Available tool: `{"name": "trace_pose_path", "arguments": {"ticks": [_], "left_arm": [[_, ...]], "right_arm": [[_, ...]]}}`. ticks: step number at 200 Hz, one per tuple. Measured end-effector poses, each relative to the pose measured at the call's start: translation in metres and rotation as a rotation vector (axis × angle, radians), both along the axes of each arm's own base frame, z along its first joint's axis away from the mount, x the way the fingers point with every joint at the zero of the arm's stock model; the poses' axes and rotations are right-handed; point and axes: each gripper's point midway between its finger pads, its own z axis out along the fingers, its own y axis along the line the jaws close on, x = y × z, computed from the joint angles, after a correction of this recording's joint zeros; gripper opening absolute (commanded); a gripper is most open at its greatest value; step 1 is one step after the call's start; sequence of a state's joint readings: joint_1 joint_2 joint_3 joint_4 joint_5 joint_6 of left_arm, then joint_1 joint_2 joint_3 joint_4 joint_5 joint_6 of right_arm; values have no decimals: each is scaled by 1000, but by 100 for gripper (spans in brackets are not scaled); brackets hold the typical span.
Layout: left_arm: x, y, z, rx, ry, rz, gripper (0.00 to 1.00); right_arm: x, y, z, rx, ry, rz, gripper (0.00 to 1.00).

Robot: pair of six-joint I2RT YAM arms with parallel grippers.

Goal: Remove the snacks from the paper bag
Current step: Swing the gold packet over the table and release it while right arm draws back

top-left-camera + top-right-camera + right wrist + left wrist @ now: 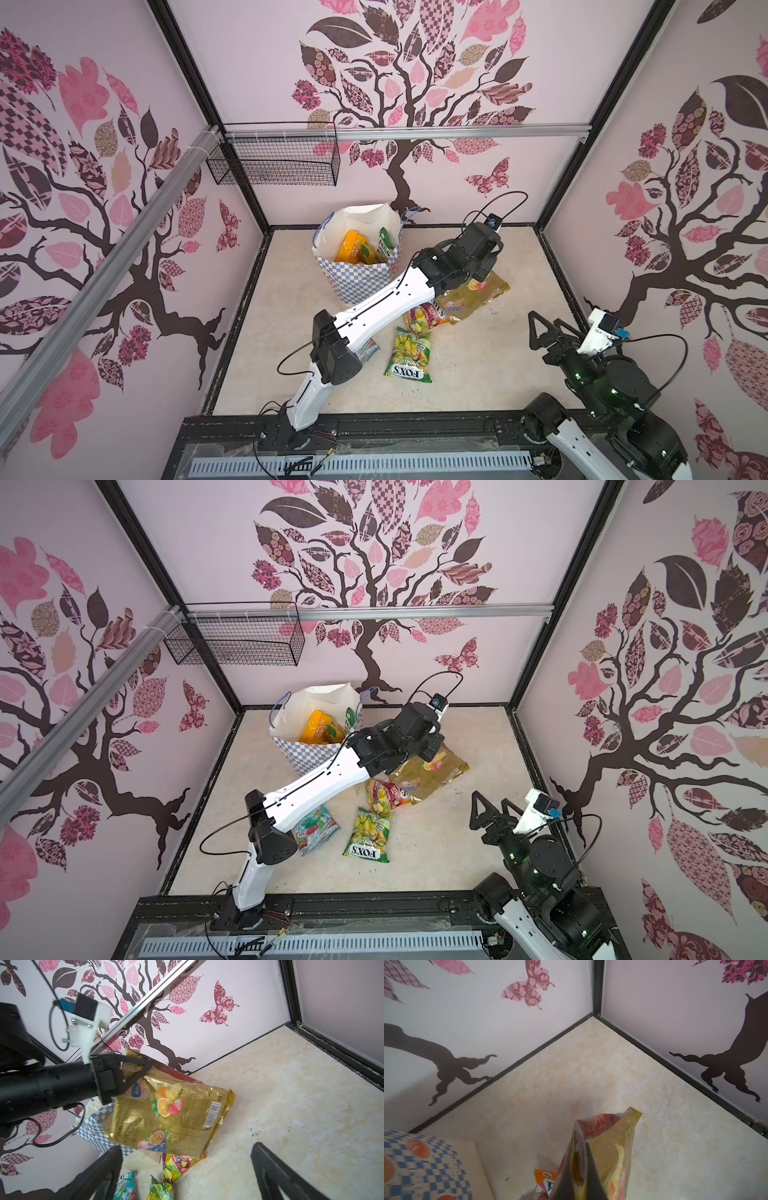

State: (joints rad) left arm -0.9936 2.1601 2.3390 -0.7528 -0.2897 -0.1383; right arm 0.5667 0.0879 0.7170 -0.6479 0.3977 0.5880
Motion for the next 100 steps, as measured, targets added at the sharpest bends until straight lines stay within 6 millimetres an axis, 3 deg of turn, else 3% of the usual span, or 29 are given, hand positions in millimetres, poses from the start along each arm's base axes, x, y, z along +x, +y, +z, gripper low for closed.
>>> {"name": "trace_pose_path", "arguments": {"ticks": [21,40,64,89,100], "left_arm": [[19,-16,-41,-43,90,-9,0],[42,-16,-83,-37,153,23,0],[82,2,-123,-23,202,94,0],[111,27,-147,-15,239,153,0],[121,34,-149,-16,239,172,9]], "right_arm": [[0,0,-4,-7,15,1,100],[-1,0,-6,-6,22,1,100],[0,2,-5,4,24,11,100],[2,12,-9,11,41,51,100],[7,20,-16,5,73,74,100]]}}
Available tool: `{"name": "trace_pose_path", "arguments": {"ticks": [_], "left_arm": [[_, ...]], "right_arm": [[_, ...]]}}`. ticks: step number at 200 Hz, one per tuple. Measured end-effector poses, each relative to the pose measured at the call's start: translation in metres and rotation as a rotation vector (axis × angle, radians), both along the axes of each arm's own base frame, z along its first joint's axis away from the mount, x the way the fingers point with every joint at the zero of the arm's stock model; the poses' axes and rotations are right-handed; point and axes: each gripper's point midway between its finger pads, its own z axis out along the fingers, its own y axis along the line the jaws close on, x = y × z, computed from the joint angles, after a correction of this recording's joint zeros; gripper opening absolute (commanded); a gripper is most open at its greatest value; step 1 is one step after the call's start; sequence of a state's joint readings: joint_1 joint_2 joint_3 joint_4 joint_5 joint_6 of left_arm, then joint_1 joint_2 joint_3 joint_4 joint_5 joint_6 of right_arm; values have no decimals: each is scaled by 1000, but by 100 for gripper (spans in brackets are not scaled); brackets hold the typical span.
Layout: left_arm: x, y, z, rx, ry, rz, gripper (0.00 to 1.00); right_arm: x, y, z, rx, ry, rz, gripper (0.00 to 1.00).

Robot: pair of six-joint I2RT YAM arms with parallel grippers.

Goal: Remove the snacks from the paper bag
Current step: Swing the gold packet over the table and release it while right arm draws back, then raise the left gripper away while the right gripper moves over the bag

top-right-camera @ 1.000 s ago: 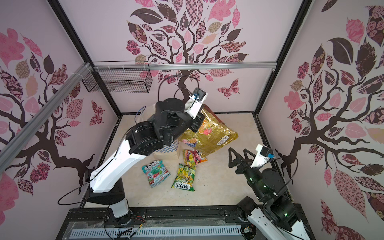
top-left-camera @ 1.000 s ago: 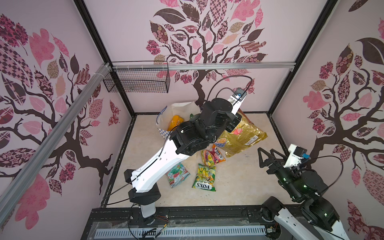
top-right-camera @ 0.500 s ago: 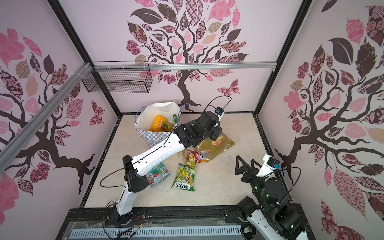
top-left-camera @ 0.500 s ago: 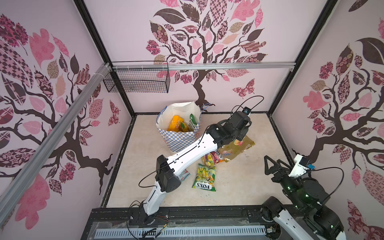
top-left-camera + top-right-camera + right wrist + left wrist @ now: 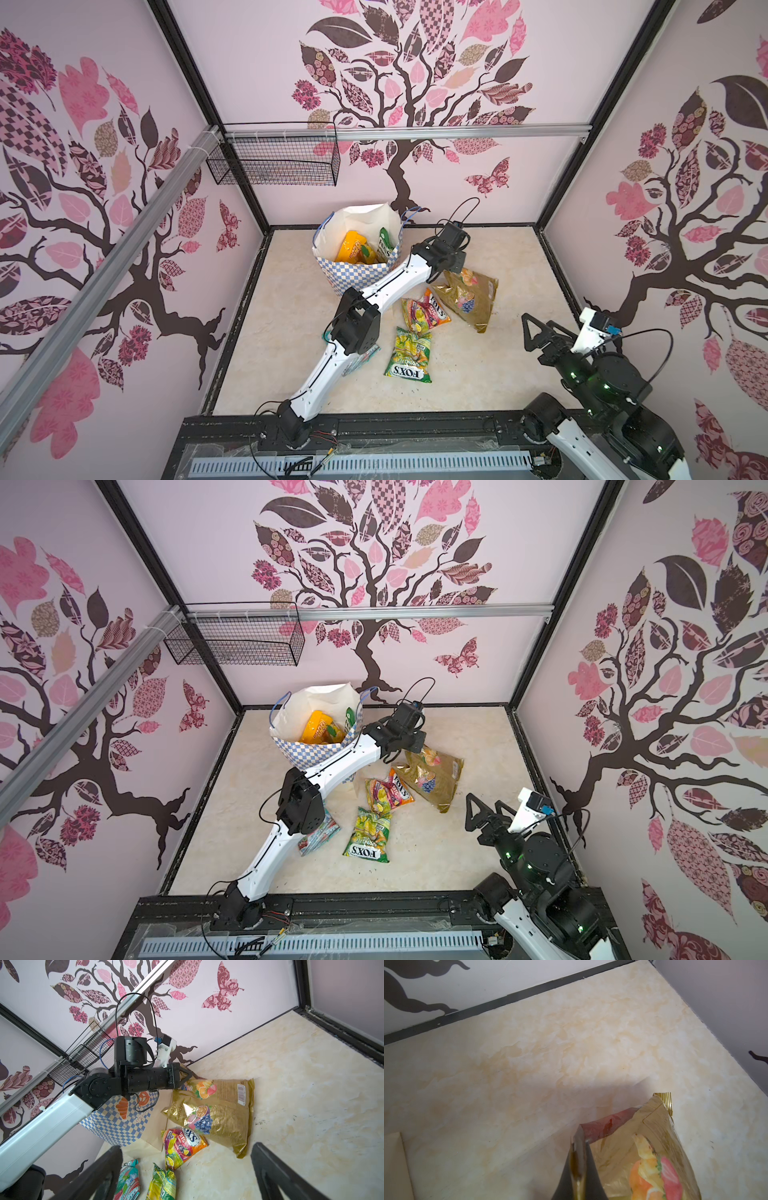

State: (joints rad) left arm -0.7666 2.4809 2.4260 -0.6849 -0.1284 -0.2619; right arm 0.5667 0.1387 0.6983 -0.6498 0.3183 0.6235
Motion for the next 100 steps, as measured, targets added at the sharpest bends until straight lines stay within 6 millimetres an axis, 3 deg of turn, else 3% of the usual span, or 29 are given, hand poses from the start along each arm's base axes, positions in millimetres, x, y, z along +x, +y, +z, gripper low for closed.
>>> {"name": "trace_pose_path", "arguments": {"ticks": [24,56,75,100], "left_arm": [[12,4,11,-24,-30,19,26],[11,-4,48,-106,-86,-6,41],[3,-5,87,-162,-129,-26,49],[-15,2,158,-260,-204,-53,55]], "right_arm": [[15,26,-28,-44,128,76,100],[29,58,-75,-98,329,179,100],[31,68,-87,-100,375,218,99],[33,76,-83,-80,362,251,99]]}}
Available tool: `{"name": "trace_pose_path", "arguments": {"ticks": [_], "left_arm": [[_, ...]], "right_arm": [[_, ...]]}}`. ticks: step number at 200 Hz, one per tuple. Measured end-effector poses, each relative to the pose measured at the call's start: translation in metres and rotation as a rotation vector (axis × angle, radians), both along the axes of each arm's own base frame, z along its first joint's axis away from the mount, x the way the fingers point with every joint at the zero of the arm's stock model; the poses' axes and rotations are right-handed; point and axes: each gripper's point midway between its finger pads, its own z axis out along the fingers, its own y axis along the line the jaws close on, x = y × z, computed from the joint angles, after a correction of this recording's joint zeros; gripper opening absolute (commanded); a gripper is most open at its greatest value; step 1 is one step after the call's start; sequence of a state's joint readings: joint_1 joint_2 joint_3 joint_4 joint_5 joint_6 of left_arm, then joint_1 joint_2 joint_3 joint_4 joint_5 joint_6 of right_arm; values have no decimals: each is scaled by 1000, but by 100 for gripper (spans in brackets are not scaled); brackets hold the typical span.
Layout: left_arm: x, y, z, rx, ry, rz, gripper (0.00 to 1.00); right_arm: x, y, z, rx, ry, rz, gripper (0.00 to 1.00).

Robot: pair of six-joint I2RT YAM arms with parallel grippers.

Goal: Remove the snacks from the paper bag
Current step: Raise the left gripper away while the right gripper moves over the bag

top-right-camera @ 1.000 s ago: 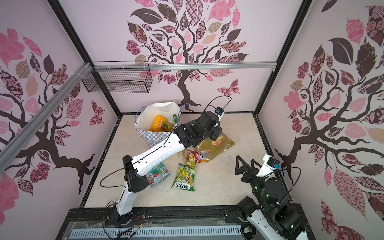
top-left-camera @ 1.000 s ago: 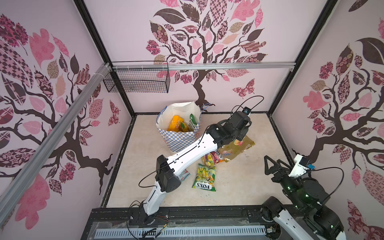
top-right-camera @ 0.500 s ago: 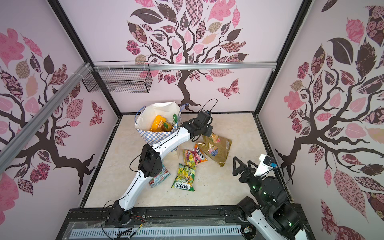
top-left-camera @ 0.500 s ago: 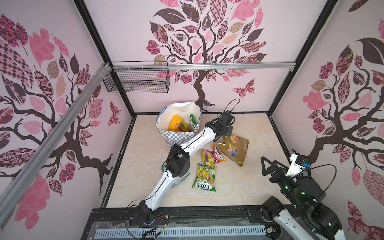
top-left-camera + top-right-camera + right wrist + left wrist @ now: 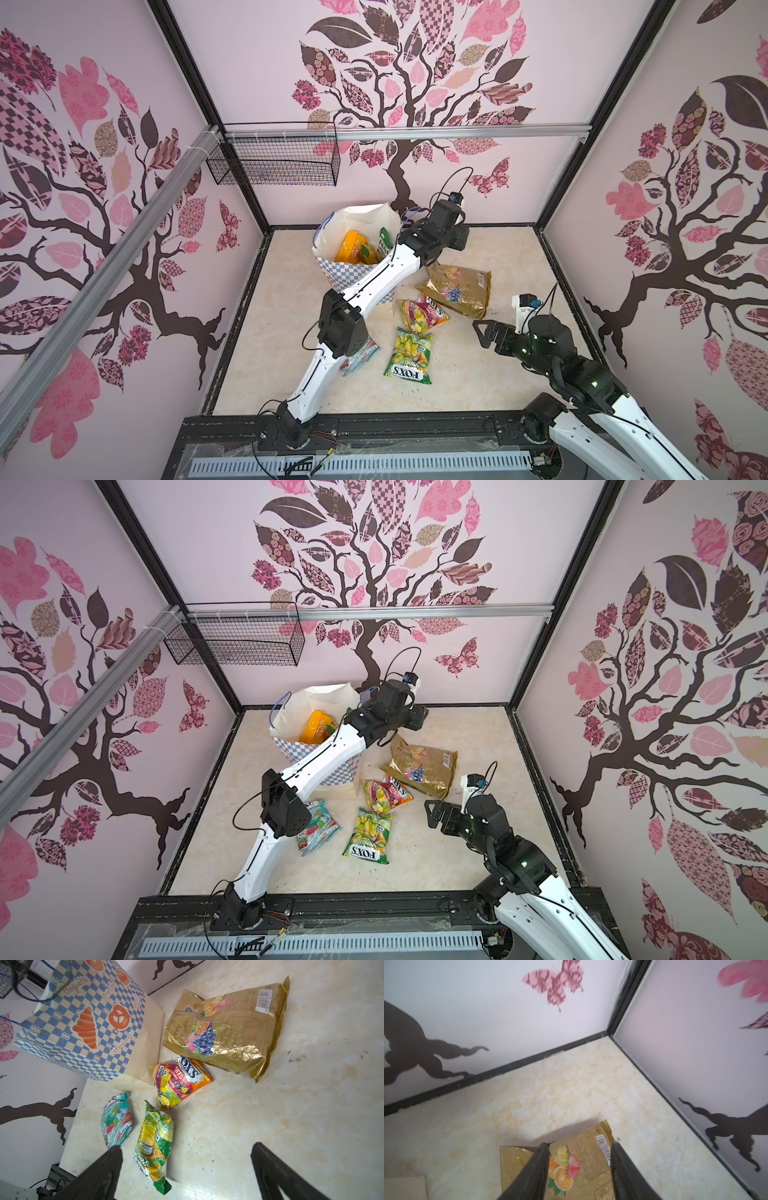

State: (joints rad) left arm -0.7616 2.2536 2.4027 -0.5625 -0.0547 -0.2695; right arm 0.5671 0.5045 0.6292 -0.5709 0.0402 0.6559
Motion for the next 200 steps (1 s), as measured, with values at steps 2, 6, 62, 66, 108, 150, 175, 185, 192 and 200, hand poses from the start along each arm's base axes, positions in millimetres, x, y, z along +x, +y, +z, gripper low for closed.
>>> {"name": "trace_pose_path", "arguments": {"ticks": [2,6,62,66,108,150,175,185,192,200], "left_arm": [[-2,1,5,-6,-5,-3,55],[-5,3,16,-20,-17,-6,55],[-90,60,144,-192,-174,-67,65],[-95,65,147,-196,-182,-66,66],[-148,141,163,-194,-251,8,92],[-152,210,108,-103,-169,131,97],[-148,260,58,-39,-69,248,97],[-150,283,48,-27,-50,303,97],[-151,301,44,-23,-47,348,97],[-152,319,43,-23,-52,397,97]], "right_arm": [[0,0,1,2,-2,1,100],[1,2,2,6,-5,5,100],[16,20,3,-2,24,51,100],[18,22,4,-3,24,56,99],[44,59,49,37,-28,163,100],[72,98,116,90,-127,285,100],[84,121,152,102,-184,365,99],[87,133,164,91,-208,406,99],[88,144,171,76,-222,438,100],[88,158,179,56,-240,482,100]]}}
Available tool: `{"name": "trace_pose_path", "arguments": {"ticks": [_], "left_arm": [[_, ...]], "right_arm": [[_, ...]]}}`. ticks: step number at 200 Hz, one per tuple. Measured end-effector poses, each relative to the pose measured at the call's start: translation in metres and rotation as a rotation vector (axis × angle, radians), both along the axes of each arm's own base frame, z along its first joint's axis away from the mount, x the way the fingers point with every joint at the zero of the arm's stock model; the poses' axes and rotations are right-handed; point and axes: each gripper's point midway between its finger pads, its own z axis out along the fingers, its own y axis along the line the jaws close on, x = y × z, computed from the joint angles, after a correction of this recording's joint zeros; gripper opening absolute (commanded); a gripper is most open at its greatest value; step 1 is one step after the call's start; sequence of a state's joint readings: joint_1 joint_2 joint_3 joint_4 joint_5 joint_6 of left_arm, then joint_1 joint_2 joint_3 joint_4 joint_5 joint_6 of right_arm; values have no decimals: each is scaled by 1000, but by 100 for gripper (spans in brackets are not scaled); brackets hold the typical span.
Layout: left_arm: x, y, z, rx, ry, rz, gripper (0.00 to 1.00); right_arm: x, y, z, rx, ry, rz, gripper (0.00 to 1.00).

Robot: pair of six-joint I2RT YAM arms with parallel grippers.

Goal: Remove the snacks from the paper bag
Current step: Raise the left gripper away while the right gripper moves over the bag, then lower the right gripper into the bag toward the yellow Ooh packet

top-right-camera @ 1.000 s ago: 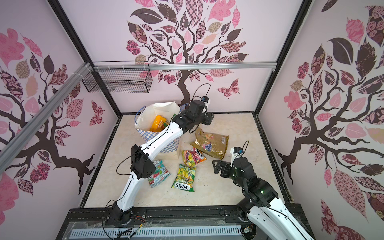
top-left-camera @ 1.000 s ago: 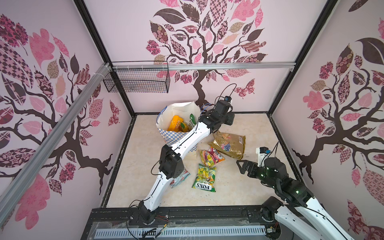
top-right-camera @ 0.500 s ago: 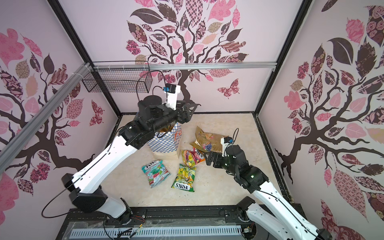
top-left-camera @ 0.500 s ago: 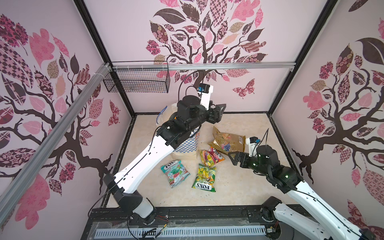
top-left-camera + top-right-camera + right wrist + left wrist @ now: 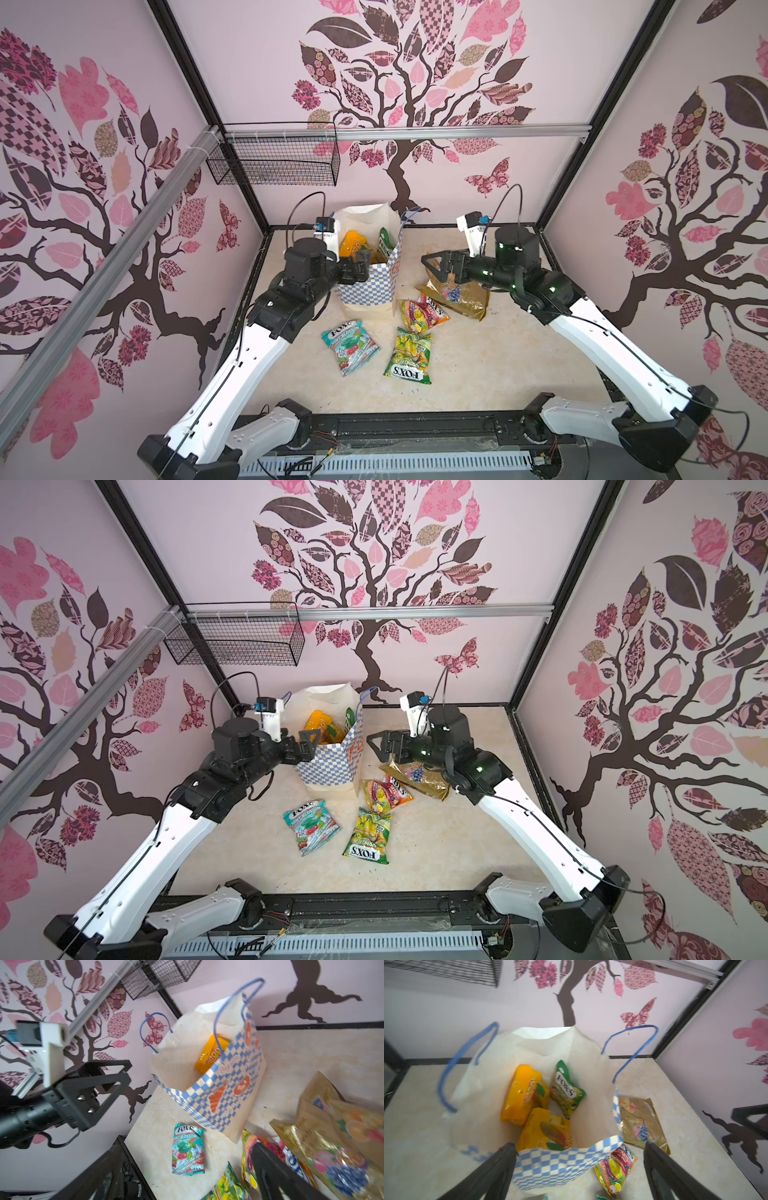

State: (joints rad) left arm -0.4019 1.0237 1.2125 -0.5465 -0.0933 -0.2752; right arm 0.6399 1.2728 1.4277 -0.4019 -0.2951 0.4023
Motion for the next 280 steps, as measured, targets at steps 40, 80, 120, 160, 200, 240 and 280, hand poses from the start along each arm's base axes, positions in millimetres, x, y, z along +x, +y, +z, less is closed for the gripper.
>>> {"name": "trace_pose_path", "arguments": {"ticks": [40,80,120,160,200,240,280], "left_arm": [[1,65,-18,-30,6,180,97],[2,70,-50,3,91,183,98],[-9,76,-39,7,47,190,98],[-6,68,-49,-7,62,153,98],[-4,62,-57,-16,83,123,98],[-4,58,-56,-25,79,103,98],[-4,58,-56,-26,79,100,98]], "right_arm": [[13,59,24,-77,-72,143,99],[44,83,17,-142,-122,159,97],[86,120,20,-152,-168,161,96],[116,158,-3,-185,-169,185,97],[136,180,-52,-243,-146,206,100],[162,194,-98,-289,-145,180,100],[171,204,-148,-325,-76,194,100]]}}
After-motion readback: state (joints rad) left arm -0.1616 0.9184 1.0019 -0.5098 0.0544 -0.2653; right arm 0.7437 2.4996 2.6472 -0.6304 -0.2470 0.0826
